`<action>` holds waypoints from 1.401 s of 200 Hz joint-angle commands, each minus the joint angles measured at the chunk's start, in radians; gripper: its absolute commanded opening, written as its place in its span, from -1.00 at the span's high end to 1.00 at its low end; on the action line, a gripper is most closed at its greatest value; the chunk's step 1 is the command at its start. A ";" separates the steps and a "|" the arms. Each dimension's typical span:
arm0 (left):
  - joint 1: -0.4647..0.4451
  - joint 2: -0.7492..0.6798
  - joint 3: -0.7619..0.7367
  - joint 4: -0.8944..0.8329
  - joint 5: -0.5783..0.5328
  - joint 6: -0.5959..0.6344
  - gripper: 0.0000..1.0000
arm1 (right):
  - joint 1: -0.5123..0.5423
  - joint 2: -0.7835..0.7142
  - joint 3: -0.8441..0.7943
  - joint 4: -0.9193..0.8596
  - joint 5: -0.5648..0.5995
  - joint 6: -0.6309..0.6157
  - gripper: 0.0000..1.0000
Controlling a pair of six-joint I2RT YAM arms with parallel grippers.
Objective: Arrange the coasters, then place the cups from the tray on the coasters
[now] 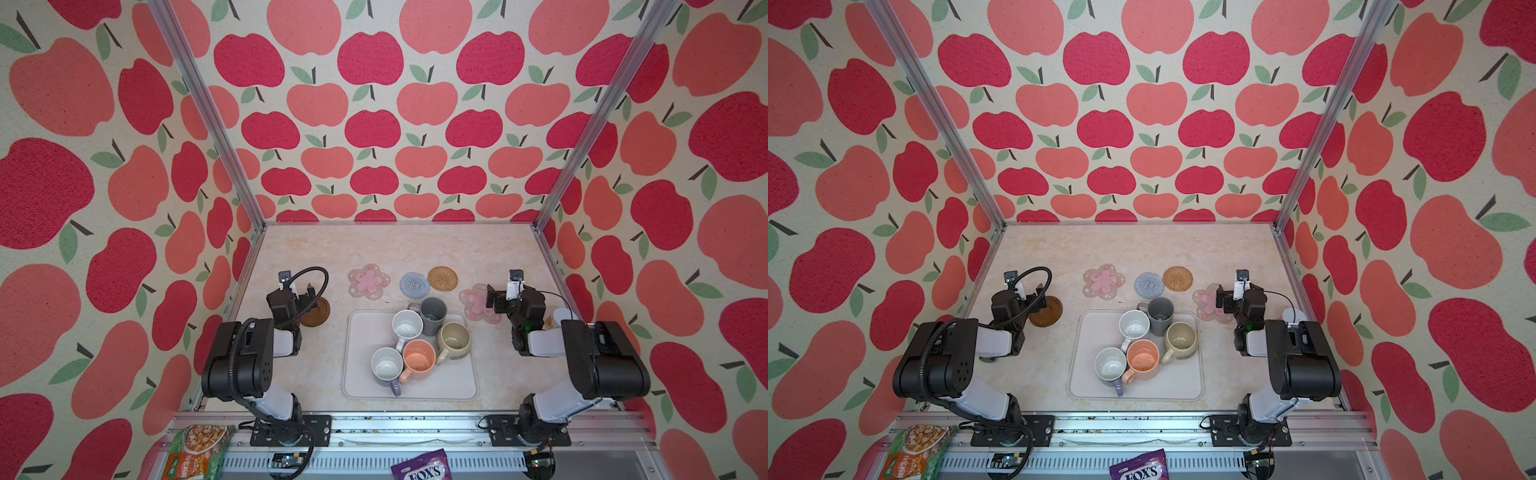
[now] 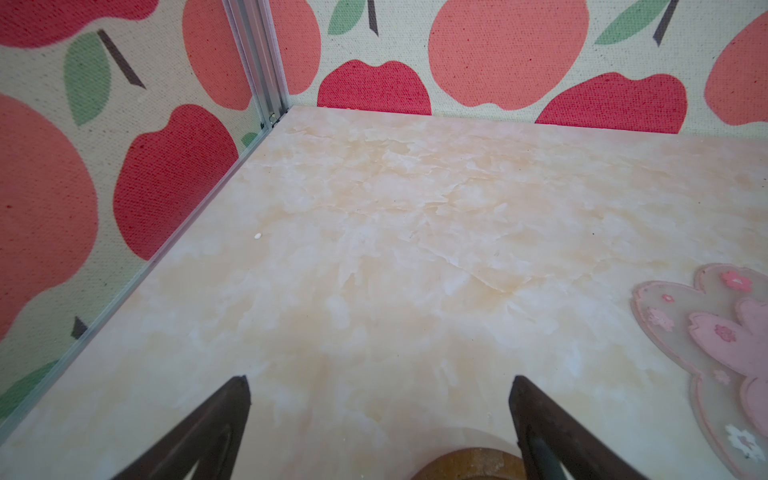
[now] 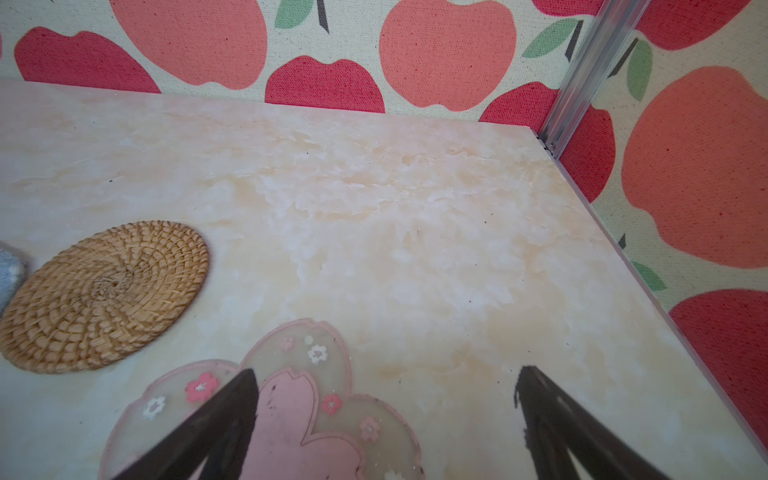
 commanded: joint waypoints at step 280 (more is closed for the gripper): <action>-0.155 -0.228 0.370 -0.655 -0.201 -0.107 -0.98 | 0.025 -0.254 0.349 -0.726 -0.034 0.035 -0.99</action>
